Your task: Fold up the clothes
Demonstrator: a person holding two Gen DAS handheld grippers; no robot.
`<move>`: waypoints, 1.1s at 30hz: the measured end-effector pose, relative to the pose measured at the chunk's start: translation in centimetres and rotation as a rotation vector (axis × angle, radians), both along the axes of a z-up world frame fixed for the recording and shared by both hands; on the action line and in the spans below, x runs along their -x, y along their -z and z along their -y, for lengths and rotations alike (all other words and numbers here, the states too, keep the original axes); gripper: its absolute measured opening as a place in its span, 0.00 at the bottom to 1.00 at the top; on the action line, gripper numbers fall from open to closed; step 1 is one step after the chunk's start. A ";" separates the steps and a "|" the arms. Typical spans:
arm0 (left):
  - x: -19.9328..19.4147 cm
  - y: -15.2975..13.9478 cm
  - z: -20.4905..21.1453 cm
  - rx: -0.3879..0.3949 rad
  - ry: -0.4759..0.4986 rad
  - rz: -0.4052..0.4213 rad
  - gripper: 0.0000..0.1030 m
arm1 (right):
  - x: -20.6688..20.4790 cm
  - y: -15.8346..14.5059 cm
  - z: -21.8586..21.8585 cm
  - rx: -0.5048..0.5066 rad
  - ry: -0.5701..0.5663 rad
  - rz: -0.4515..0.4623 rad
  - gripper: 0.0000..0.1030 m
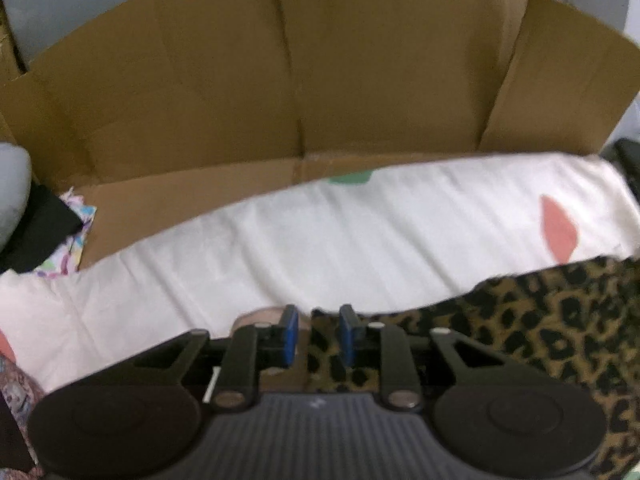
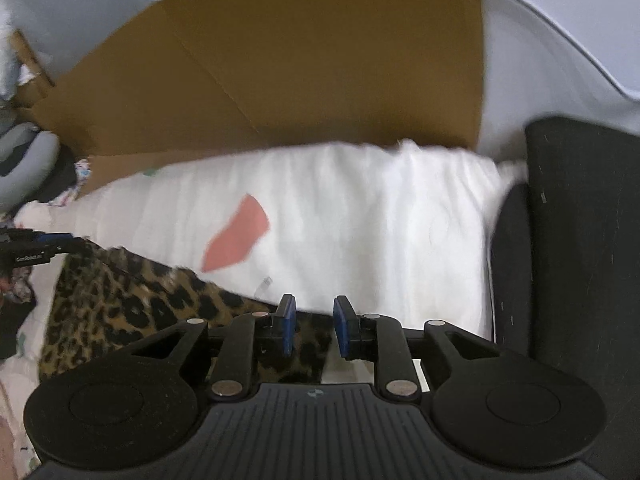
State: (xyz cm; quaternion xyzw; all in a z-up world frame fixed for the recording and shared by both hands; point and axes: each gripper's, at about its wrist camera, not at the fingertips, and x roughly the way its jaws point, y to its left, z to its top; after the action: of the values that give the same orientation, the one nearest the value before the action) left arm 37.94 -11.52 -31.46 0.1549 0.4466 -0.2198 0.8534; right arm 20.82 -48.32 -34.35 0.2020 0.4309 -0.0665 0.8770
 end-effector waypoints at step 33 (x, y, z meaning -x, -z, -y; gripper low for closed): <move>3.8 -1.5 11.0 0.083 0.665 -0.153 0.30 | -6.2 -1.0 -8.9 0.156 -0.648 0.076 0.41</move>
State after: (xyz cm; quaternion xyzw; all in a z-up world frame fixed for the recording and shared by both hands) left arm 34.18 -22.57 -30.01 0.2402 0.4250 -0.5150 0.7047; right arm 26.97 -39.41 -33.36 -0.0109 0.4334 0.1905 0.8808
